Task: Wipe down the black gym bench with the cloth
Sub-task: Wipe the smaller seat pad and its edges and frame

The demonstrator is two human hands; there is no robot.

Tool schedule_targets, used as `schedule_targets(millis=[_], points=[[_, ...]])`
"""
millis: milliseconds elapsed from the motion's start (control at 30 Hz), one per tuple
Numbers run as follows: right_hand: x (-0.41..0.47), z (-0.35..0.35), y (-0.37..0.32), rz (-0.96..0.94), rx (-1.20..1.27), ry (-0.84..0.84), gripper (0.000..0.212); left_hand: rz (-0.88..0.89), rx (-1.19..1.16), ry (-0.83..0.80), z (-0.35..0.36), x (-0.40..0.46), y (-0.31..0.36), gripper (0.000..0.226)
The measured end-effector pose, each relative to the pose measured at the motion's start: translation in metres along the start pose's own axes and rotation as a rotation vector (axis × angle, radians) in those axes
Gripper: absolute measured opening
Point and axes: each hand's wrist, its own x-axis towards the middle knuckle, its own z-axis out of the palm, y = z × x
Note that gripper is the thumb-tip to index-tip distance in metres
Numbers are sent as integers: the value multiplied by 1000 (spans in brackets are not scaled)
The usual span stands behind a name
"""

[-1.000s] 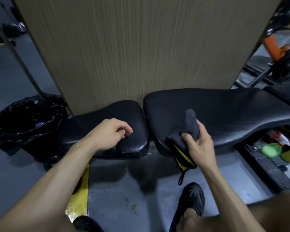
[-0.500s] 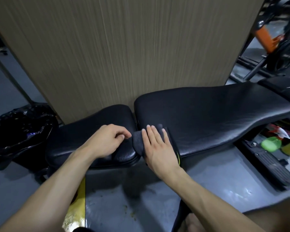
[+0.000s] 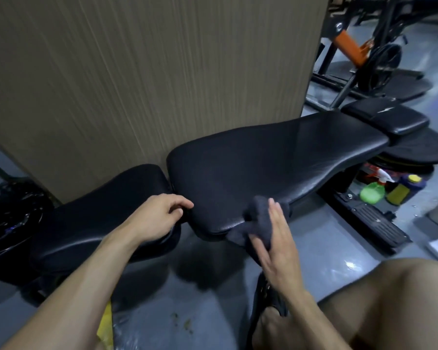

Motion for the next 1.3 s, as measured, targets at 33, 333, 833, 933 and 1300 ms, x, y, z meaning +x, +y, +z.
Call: schedule_targets(millis=[33, 333, 833, 933, 1300], points=[[-8, -4, -3, 176, 206, 72, 55, -11, -13, -5, 1, 1, 3, 31], [-57, 13, -69, 585, 668, 284, 46, -3, -132, 74, 4, 5, 43, 34], [7, 101, -111, 698, 541, 424, 92, 56, -283, 102, -2, 20, 8, 34], [39, 60, -58, 854, 479, 473, 90, 61, -245, 69, 0, 32, 7, 34], [32, 79, -100, 911, 402, 523, 96, 220, -201, 23, 24, 81, 44, 37]])
